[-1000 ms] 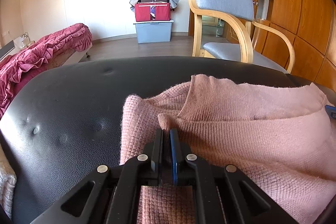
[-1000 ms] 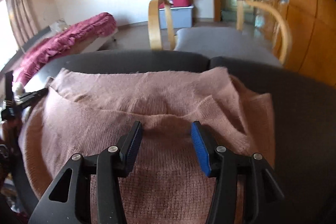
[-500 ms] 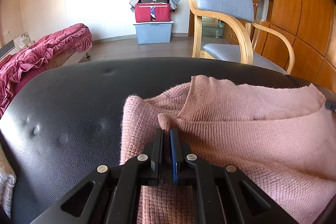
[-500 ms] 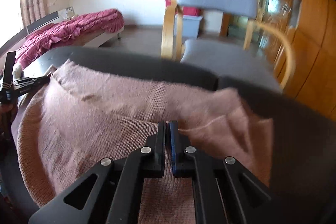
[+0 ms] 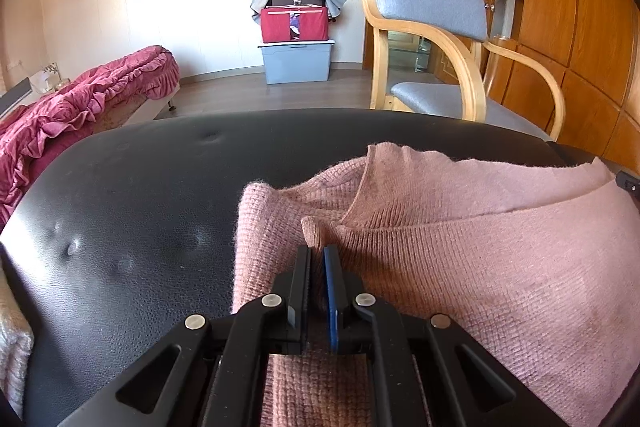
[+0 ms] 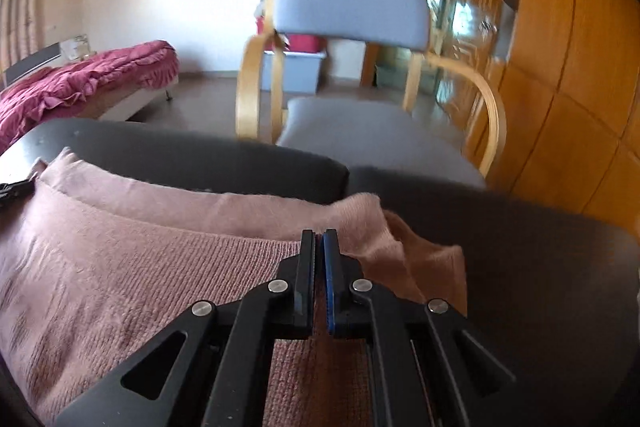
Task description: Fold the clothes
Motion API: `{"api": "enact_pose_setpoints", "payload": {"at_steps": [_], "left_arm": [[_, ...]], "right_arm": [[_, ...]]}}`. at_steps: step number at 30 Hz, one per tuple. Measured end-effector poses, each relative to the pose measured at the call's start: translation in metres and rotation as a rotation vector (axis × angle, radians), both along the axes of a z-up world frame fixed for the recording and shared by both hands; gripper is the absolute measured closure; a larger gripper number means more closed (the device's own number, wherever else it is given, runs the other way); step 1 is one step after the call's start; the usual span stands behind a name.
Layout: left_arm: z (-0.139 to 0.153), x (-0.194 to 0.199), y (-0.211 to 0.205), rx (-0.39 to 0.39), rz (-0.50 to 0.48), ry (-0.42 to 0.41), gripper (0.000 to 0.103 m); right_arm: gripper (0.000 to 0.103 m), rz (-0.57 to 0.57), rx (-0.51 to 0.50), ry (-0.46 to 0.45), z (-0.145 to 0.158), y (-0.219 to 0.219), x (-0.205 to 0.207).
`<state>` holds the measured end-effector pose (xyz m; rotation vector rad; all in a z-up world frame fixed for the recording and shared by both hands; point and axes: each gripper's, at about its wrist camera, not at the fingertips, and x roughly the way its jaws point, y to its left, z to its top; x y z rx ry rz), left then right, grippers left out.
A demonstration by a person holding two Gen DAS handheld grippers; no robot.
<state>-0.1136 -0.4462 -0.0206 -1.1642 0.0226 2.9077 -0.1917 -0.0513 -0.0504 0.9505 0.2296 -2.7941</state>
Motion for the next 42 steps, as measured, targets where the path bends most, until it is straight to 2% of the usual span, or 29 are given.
{"api": "enact_pose_setpoints", "payload": {"at_steps": [4, 6, 8, 11, 15, 18, 21, 26, 29, 32, 37, 39, 42], "left_arm": [[-0.001, -0.001, -0.001, -0.005, 0.013, -0.003, 0.096], [-0.001, -0.001, -0.003, 0.016, 0.009, -0.009, 0.095], [0.000, -0.001, -0.007, 0.058, -0.006, -0.012, 0.095], [0.012, 0.008, -0.018, 0.157, -0.032, 0.023, 0.095], [0.040, 0.044, -0.037, 0.215, 0.077, 0.170, 0.095], [0.054, 0.064, -0.033, 0.295, 0.064, 0.224, 0.095], [0.057, 0.071, 0.006, 0.268, -0.067, 0.207, 0.089], [0.034, 0.056, 0.101, 0.091, -0.351, 0.060, 0.089], [0.021, 0.034, 0.129, -0.031, -0.374, 0.013, 0.088], [0.007, 0.010, 0.126, -0.112, -0.310, -0.019, 0.085], [0.003, 0.007, 0.091, 0.034, -0.231, -0.026, 0.084], [0.003, 0.008, 0.086, 0.060, -0.228, -0.034, 0.084], [0.003, 0.001, 0.084, 0.075, -0.232, -0.040, 0.084]], "right_arm": [[0.103, -0.056, 0.021, -0.100, -0.016, 0.009, -0.018], [0.103, -0.056, -0.021, -0.183, -0.027, 0.018, -0.028], [0.103, -0.043, -0.035, -0.192, -0.028, 0.020, -0.029], [0.103, -0.028, 0.020, -0.193, -0.030, 0.011, -0.029], [0.103, -0.042, 0.125, -0.160, -0.032, -0.002, -0.024], [0.103, -0.049, 0.181, -0.140, -0.031, -0.011, -0.019], [0.103, -0.048, 0.174, -0.137, -0.029, -0.009, -0.018], [0.103, -0.044, 0.137, -0.142, -0.028, -0.006, -0.021], [0.102, -0.041, 0.121, -0.146, -0.028, -0.005, -0.024], [0.102, -0.041, 0.109, -0.147, -0.029, -0.003, -0.027], [0.102, -0.039, 0.083, -0.149, -0.029, 0.000, -0.028], [0.102, -0.039, 0.070, -0.145, -0.028, 0.002, -0.028], [0.100, -0.017, -0.005, -0.117, -0.018, 0.011, -0.023]]}}
